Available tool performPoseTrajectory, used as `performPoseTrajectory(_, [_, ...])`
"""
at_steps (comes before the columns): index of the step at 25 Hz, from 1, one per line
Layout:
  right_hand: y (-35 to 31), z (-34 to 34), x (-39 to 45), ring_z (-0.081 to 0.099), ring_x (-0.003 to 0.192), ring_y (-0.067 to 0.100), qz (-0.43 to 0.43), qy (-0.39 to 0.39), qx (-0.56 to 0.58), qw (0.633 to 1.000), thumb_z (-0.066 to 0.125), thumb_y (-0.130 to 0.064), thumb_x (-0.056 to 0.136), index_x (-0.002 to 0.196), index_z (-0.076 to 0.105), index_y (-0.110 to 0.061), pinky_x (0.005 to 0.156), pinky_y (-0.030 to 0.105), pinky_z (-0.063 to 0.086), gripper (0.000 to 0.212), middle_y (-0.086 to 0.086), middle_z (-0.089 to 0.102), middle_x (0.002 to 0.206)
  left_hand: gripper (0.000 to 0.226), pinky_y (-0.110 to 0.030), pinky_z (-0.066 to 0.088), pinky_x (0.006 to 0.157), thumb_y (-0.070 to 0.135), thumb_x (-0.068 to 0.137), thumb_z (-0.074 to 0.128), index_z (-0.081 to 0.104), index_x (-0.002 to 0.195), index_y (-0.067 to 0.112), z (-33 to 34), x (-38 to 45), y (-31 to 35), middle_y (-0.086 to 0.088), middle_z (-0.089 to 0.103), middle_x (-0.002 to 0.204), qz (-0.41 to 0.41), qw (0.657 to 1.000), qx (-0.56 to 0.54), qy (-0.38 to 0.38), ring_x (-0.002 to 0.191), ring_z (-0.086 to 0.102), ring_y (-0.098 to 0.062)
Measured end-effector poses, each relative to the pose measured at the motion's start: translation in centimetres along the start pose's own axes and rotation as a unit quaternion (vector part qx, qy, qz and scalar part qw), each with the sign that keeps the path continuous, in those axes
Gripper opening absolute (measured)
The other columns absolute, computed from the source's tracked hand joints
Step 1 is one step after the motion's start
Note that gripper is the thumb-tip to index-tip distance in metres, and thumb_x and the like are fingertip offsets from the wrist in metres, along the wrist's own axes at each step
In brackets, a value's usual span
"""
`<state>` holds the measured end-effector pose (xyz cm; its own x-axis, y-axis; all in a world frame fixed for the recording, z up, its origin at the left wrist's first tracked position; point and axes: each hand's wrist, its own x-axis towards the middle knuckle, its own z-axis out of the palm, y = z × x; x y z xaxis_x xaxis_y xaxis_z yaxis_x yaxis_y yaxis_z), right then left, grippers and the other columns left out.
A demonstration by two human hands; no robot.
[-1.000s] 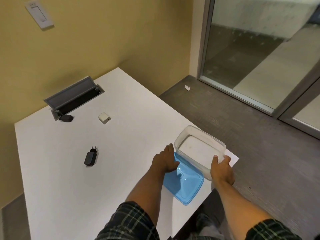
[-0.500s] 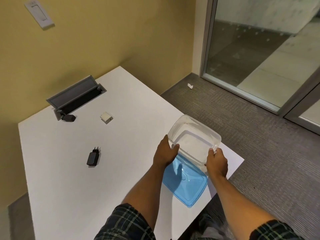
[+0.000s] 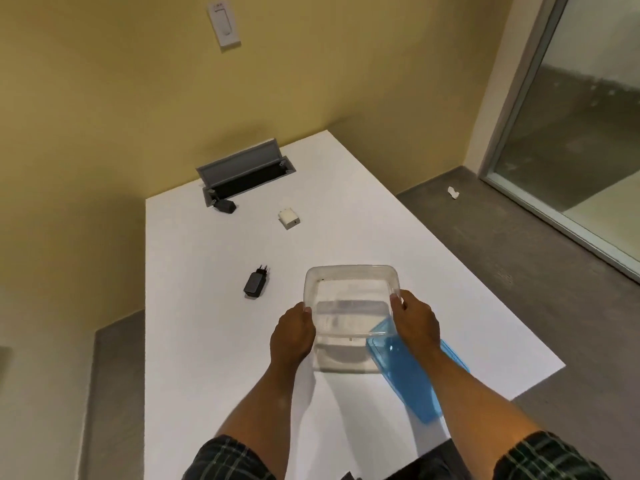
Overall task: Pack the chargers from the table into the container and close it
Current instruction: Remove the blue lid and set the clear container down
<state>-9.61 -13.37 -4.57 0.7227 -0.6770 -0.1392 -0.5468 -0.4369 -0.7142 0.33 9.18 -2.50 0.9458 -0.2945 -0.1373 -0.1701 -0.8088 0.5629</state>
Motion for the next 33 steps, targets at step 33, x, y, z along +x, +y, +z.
performPoseTrajectory(33, [-3.0,8.9,-5.9,0.062,0.077,0.029,-0.13,-0.207,-0.178,0.953,0.029,-0.059,0.098,0.073,0.052,-0.026,0.072,0.038,0.053,0.047,0.005,0.068,0.08,0.053,-0.04,0.055,0.08,0.053,0.103,0.024,0.063,0.102,0.016,-2.4,-10.7,-12.1,-0.005,0.069,0.088,-0.21,0.977,0.032,0.021,0.087,0.065,-0.028])
